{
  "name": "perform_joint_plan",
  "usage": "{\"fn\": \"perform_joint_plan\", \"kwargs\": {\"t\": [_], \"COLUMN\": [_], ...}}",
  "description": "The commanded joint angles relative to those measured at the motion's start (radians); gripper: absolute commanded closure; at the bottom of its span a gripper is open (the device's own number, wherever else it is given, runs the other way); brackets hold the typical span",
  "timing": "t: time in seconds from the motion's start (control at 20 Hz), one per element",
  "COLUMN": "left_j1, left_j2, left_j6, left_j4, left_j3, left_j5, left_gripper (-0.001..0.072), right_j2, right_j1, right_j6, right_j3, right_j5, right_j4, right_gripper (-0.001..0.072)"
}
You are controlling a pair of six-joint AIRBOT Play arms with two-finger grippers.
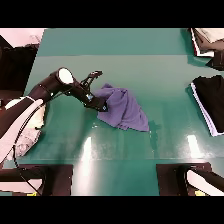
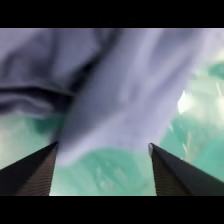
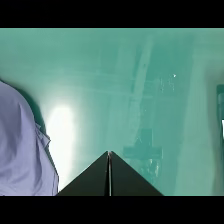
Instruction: Fold the shirts.
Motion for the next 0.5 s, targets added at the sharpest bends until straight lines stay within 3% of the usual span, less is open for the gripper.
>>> {"fn": "perform_joint_plan", "kwargs": {"t": [0.0,0.2,0.25,0.3,0.35,0.45], "left_j1": [-0.010,-0.010,-0.010,-0.010,-0.010,-0.003], "left_j2": [0.000,0.000,0.000,0.000,0.000,0.008], "left_j6": [0.001,0.008,0.012,0.018,0.037,0.046], "left_j4": [0.005,-0.008,-0.008,-0.008,-0.008,0.009], "left_j3": [-0.041,-0.041,-0.041,-0.041,-0.041,-0.040], "left_j5": [0.109,0.058,0.043,0.033,0.027,-0.017], "left_gripper": [0.0045,0.0048,0.0247,0.0569,0.0675,0.0682], "right_j2": [0.000,0.000,0.000,-0.001,-0.001,-0.001], "right_j1": [0.001,0.001,0.001,0.001,0.001,0.001], "right_j6": [0.000,0.000,0.000,0.000,0.000,0.000], "right_j3": [0.001,0.001,0.001,0.001,0.001,0.001], "right_j5": [0.005,0.004,0.004,0.005,0.005,0.006], "right_j4": [0.000,0.001,0.001,0.001,0.001,0.005], "right_gripper": [0.0690,0.0690,0.0690,0.0690,0.0690,0.0690]}}
